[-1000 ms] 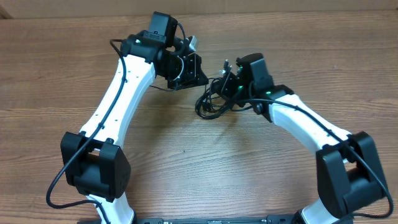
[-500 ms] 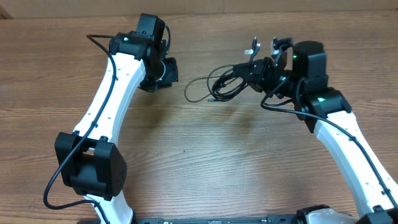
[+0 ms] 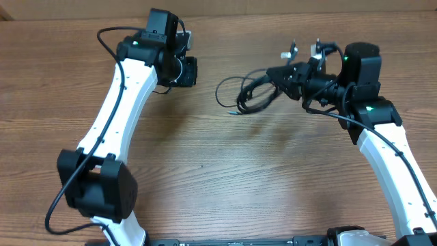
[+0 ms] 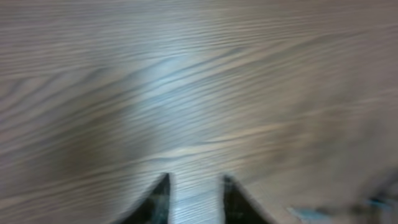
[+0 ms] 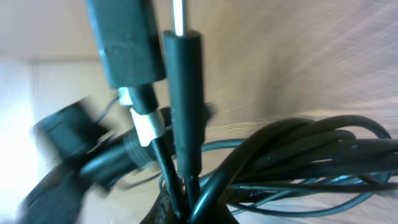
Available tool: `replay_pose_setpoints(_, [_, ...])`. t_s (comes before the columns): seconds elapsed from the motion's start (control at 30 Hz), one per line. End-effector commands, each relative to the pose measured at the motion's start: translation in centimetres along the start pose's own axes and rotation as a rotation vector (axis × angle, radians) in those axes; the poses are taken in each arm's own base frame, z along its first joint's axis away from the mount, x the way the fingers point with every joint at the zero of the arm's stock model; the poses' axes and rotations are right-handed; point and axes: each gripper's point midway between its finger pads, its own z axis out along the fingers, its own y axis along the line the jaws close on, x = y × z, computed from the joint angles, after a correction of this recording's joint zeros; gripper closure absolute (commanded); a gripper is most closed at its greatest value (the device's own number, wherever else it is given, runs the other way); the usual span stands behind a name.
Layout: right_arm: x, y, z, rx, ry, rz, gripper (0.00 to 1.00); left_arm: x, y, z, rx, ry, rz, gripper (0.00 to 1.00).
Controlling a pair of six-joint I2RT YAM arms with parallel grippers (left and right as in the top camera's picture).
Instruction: Untangle cables
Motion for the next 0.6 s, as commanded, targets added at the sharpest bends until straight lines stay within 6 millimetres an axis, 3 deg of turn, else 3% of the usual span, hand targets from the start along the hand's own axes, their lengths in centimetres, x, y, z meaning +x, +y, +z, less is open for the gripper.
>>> replay_pose_setpoints(0.0, [-1.6, -0.9, -0.8, 0.076, -0.122, 0.01, 0.96, -0.3, -5.9, -5.0, 0.236, -0.083, 0.145, 0.5])
replay_pose_setpoints(0.07, [-1.7, -0.9, -0.9, 0.079, -0.13, 0.029, 0.96, 0.3, -7.1, -5.3, 0.267, -0.07, 0.161, 0.39])
replay_pose_setpoints(0.1, [-2.0, -0.7, -1.1, 0.089, -0.151, 0.05, 0.96, 1.2, -8.3, -5.1, 0.294, -0.04, 0.174, 0.36])
replay_pose_setpoints(0.2, [-2.6, -0.8, -1.6, 0.121, -0.188, 0.075, 0.96, 2.1, -9.4, -4.9, 0.309, -0.008, 0.178, 0.32])
replay_pose_setpoints(0.43, [-2.8, -0.2, -1.6, 0.093, -0.202, 0.208, 0.96, 2.4, -11.8, -4.3, 0.31, -0.016, 0.189, 0.3])
replay_pose_setpoints(0.57, [-2.7, 2.2, -1.4, -0.008, -0.163, 0.217, 0.96, 2.8, -12.0, -3.4, 0.221, -0.017, 0.197, 0.3])
